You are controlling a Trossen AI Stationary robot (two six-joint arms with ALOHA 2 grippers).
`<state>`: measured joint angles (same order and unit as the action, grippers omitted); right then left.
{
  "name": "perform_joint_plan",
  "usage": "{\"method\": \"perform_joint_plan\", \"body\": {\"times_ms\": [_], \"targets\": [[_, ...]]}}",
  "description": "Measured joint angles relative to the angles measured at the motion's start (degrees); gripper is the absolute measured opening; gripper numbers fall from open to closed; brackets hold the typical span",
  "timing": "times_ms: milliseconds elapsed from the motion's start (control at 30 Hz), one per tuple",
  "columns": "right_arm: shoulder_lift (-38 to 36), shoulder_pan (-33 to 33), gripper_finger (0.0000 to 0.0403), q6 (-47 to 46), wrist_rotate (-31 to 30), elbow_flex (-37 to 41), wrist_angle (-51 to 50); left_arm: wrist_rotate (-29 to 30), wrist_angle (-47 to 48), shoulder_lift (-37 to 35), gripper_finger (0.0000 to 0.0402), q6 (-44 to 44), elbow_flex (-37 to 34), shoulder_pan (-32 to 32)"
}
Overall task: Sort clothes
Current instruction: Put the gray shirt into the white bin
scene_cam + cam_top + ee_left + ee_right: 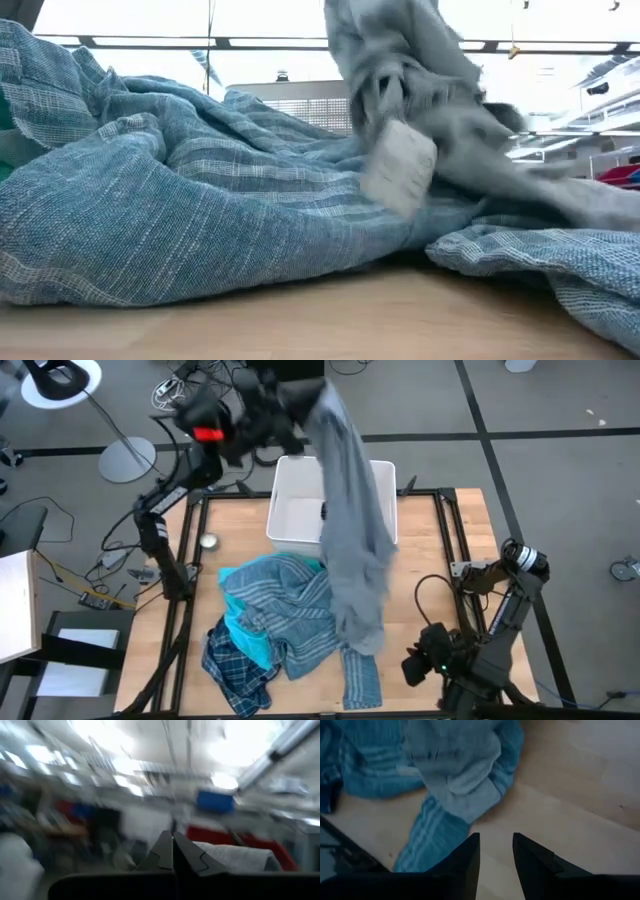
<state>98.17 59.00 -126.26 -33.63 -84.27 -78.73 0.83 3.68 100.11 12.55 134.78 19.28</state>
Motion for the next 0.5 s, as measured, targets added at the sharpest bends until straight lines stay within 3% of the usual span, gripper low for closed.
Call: {"method": "perform_joint_plan", "body": {"times_ms": [200, 300, 400, 500], "targets": [[0.0, -4.4, 0.0116, 0.3, -0.6, 0.0, 1.2, -1.0, -15.4, 0.1, 0.0000, -3.5, 0.0, 9.0], [0.0, -6.2, 0.0116, 0.3, -1.5, 0.0, 2.0, -5.1, -17.9, 0.1, 0.0000, -3.1, 0.0, 13.6], [0.0, -7.9, 0.0116, 0.3, -1.6, 0.0, 2.6, -15.0, -9.5, 0.0, 0.0000, 2.3, 0.1, 17.2], [0.0, -9.3, 0.0116, 0.3, -1.6, 0.0, 3.1, -26.7, 7.9, 0.1, 0.0000, 5.8, 0.0, 19.6]]}}
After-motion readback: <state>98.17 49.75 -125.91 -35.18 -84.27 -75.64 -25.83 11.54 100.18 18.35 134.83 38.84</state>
